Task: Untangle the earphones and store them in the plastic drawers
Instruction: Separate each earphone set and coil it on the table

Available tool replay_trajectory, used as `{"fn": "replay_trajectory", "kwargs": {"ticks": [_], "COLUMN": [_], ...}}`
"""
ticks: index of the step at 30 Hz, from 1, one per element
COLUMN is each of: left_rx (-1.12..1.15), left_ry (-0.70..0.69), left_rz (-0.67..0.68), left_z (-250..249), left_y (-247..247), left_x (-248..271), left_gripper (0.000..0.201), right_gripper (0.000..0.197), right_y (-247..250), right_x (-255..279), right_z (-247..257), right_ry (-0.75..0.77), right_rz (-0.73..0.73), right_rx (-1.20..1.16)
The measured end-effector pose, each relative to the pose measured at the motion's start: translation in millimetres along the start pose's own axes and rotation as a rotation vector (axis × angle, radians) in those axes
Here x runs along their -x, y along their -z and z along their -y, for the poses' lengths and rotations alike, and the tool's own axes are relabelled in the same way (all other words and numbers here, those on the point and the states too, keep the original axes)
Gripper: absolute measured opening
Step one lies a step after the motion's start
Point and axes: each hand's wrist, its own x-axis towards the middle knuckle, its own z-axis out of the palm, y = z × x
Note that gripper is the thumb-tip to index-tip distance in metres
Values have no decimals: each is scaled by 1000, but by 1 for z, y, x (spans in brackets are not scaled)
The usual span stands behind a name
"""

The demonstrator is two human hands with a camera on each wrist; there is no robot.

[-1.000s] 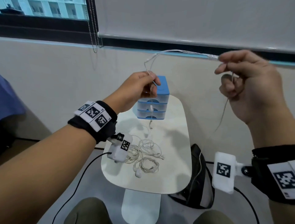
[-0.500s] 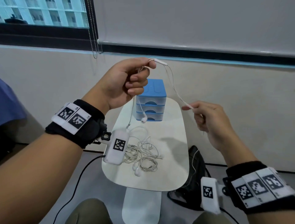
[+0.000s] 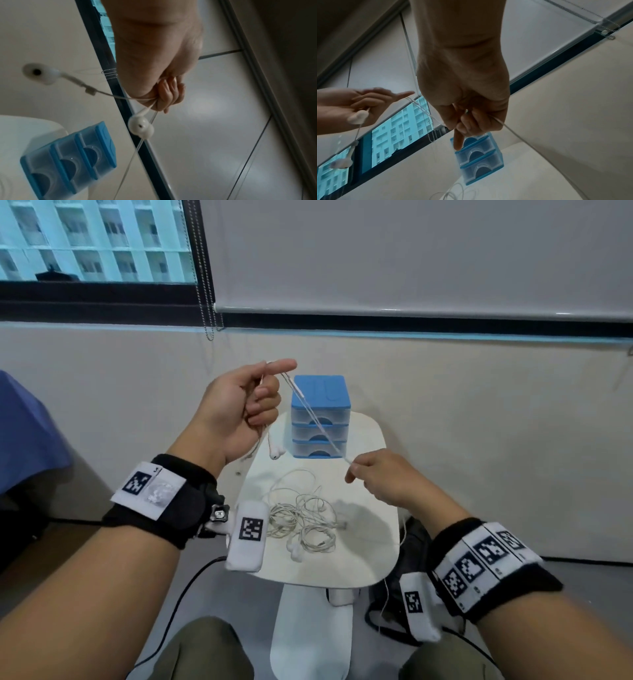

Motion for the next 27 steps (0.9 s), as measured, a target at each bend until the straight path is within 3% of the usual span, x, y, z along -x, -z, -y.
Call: {"fn": "replay_trajectory", "kwargs": {"ticks": [4, 8, 11, 14, 18, 22, 27], "left_rx": [-65, -116, -489, -656, -569, -357, -163], "left_ry": [-94, -176, -245, -197, -99, -70, -67], "left_rz": [-136, -192, -155, 9, 195, 252, 240], "left_z": [17, 34, 54, 72, 73, 74, 66], "left_y": [-12, -14, -14, -12, -20, -30, -43], "left_x": [4, 10, 21, 37, 62, 83, 92], "left_gripper": [34, 20, 30, 29, 36, 40, 35], "right_gripper": [30, 31, 35, 35, 35, 31, 32], "right_y": [-1, 5, 14, 32, 53, 50, 7], "right_x": [17, 45, 64, 75, 73, 62, 53], "right_z": [22, 39, 55, 68, 62, 41, 16], "right_ry": [67, 179, 294, 368, 359, 279, 181], "right_rz": [226, 408, 345, 221, -6, -180, -116], "right_rx": [229, 139, 32, -167, -230, -387, -441]}}
